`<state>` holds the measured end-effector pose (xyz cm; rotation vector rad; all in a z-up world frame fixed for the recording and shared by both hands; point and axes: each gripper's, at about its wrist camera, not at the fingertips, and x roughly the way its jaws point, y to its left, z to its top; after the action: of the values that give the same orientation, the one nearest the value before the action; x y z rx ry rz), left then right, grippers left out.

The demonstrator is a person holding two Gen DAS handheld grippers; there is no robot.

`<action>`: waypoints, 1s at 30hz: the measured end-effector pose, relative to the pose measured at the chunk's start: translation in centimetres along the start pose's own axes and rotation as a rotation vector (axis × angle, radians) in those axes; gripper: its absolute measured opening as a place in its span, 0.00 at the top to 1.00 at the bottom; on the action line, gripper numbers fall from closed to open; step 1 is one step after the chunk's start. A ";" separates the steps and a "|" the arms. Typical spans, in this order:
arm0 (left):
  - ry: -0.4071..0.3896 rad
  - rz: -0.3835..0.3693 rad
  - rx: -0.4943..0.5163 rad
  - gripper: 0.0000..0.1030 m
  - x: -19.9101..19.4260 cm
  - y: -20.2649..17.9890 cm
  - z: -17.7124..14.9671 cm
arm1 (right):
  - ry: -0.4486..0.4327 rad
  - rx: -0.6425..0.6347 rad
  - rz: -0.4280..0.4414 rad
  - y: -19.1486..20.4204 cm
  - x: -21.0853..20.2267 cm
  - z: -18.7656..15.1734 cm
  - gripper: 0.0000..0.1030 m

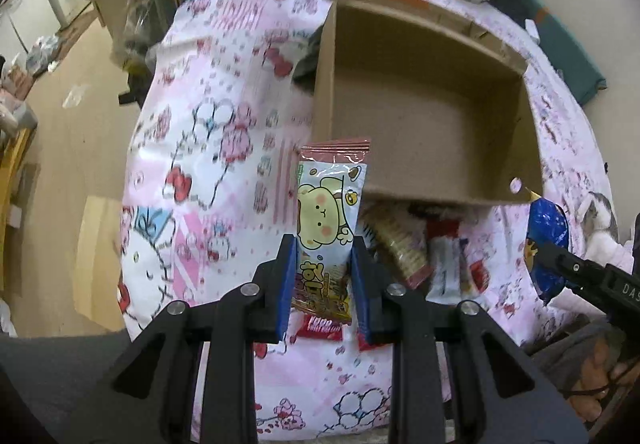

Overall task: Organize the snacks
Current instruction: 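Carry both packets into the box and open both tools to drop them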

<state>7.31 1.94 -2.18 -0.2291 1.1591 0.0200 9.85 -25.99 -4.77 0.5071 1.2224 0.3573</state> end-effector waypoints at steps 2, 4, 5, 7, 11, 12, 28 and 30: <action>-0.020 0.000 0.015 0.78 -0.4 -0.6 0.8 | -0.019 -0.020 0.018 0.4 -0.4 0.6 0.61; -0.032 0.003 0.038 0.78 -0.6 -1.2 1.7 | -0.045 -0.046 0.032 1.1 -0.7 1.6 0.61; -0.036 0.004 0.045 0.78 -0.5 -1.4 2.0 | -0.058 -0.056 0.039 1.4 -0.8 2.3 0.61; -0.043 0.006 0.057 0.78 -0.4 -1.8 2.9 | -0.074 -0.061 0.052 1.3 -1.8 3.1 0.61; -0.063 -0.012 0.100 0.78 0.0 -3.3 4.8 | -0.098 -0.062 0.080 1.8 -1.3 4.8 0.61; -0.070 -0.009 0.112 0.78 0.2 -3.7 5.3 | -0.101 -0.062 0.081 1.8 -1.0 5.4 0.61; -0.095 -0.028 0.203 0.78 7.3 -7.0 8.2 | -0.071 -0.091 0.039 0.5 5.6 8.6 0.61; -0.090 -0.019 0.204 0.78 7.9 -6.9 8.3 | -0.069 -0.102 0.038 0.6 5.9 9.0 0.61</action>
<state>18.92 -4.08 -5.05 -0.0581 1.0609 -0.1037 20.21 -24.02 -6.89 0.4523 1.1231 0.4291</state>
